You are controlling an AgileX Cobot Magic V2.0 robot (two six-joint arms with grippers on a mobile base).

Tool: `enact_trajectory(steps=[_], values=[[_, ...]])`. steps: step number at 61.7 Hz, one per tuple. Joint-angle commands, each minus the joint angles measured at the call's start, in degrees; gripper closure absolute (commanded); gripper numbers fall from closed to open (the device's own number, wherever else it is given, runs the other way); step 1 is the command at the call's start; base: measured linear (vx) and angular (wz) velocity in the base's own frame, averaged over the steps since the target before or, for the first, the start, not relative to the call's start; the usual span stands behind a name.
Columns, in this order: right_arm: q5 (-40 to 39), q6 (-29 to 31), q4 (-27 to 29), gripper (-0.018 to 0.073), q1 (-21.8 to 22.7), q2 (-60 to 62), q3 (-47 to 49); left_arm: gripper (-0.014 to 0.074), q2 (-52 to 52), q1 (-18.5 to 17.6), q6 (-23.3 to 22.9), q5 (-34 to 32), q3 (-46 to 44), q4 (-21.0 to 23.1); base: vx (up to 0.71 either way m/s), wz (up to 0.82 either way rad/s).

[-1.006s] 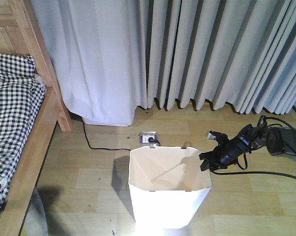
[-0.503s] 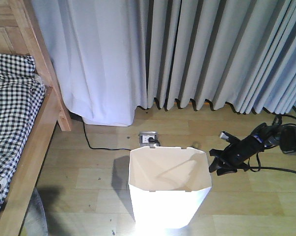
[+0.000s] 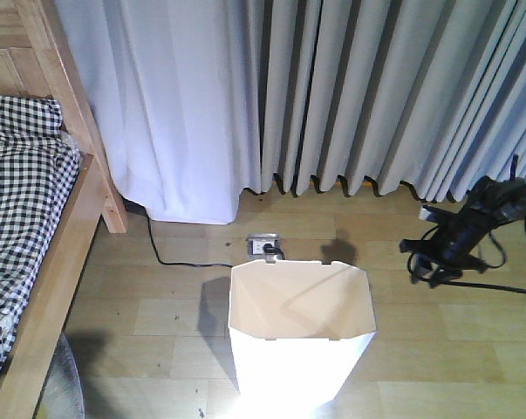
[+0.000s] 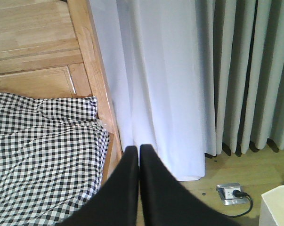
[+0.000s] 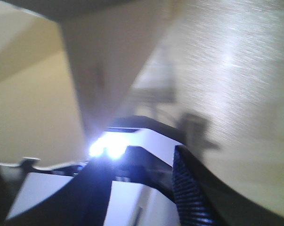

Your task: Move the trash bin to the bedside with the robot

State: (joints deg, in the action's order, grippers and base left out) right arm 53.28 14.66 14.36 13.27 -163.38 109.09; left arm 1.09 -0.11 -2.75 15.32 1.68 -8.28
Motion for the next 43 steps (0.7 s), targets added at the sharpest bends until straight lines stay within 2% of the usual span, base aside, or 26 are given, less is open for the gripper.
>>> enact_trajectory(steps=[1,22,43], values=[[-3.1,-5.2,-6.0,0.0263,-0.4,9.2,-5.6,0.0602,0.5,-0.3,-0.5,-4.2,1.6,0.2,0.0,0.0],[-23.8,-4.8,-6.6,0.0263,-0.5,34.8,-34.0,0.0602,0.5,-0.3,-0.5,-4.2,1.6,0.2,0.0,0.0],[-27.8,-4.6,-12.7,0.0263,-3.0,60.2,-47.7,0.0602,0.5,-0.3,-0.5,-4.2,1.6,0.2,0.0,0.0]])
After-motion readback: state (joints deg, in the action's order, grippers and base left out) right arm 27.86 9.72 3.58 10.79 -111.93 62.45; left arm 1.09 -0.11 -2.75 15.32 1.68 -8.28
